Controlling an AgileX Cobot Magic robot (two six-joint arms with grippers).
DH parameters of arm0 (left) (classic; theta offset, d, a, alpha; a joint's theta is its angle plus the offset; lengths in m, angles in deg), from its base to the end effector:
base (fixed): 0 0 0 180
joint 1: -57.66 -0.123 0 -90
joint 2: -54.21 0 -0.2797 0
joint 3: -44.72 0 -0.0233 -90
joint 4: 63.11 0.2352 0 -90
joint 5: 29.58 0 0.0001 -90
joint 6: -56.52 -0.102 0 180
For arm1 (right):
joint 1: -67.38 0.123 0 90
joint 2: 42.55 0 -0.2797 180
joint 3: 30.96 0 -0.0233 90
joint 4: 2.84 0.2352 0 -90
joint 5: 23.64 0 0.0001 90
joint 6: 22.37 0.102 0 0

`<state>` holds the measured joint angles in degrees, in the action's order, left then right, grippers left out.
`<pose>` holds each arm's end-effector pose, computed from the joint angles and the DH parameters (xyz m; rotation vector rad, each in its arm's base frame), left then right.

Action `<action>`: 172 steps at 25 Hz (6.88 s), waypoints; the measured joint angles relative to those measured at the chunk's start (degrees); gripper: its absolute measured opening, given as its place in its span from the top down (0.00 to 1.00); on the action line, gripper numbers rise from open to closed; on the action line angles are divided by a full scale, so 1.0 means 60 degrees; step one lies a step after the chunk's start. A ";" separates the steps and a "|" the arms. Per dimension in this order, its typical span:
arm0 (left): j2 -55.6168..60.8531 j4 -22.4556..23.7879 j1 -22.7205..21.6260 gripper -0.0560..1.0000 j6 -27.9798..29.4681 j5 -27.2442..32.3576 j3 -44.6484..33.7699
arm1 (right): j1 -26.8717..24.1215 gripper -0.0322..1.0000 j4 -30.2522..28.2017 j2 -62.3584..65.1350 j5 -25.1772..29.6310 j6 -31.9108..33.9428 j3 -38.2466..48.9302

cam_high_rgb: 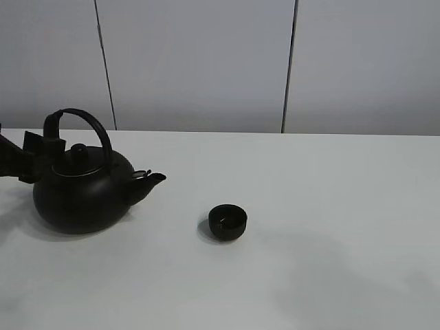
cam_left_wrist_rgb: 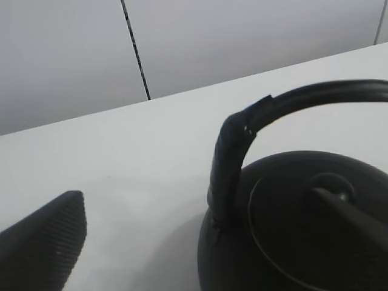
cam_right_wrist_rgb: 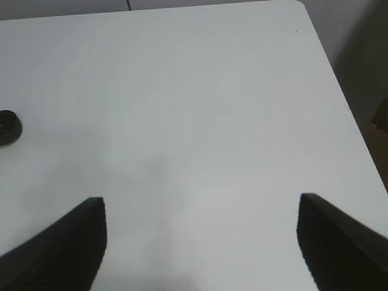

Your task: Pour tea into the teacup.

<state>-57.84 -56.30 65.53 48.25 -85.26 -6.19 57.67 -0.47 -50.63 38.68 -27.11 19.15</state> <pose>0.2889 -0.0500 0.1336 0.3916 1.8330 -0.0409 -0.0009 0.0039 0.2543 0.0894 2.1023 -0.1015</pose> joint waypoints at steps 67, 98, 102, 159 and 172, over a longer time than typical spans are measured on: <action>-0.0814 0.1940 0.0371 0.83 0.0933 -0.0462 0.1323 | 0.0000 0.40 0.0000 0.0000 0.0000 0.0000 0.0000; -0.0843 0.2130 0.1778 0.84 0.0036 0.2518 0.3507 | 0.0000 0.40 0.0000 0.0000 -0.0029 0.0000 0.0000; -0.0843 0.2147 0.1827 0.84 -0.0081 0.2672 0.3554 | 0.0000 0.40 0.0000 0.0000 -0.0029 0.0000 0.0000; -0.0853 0.1161 0.2466 0.84 -0.0175 0.3078 0.3835 | 0.0000 0.40 0.0000 0.0000 -0.0040 0.0000 0.0000; -0.0227 0.0436 0.2186 0.84 0.0987 0.2422 0.3428 | 0.0000 0.40 0.0000 0.0000 -0.0032 0.0000 0.0000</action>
<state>-59.20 -53.68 78.64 54.17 -70.73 14.38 57.67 -0.47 -50.63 38.49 -27.11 19.15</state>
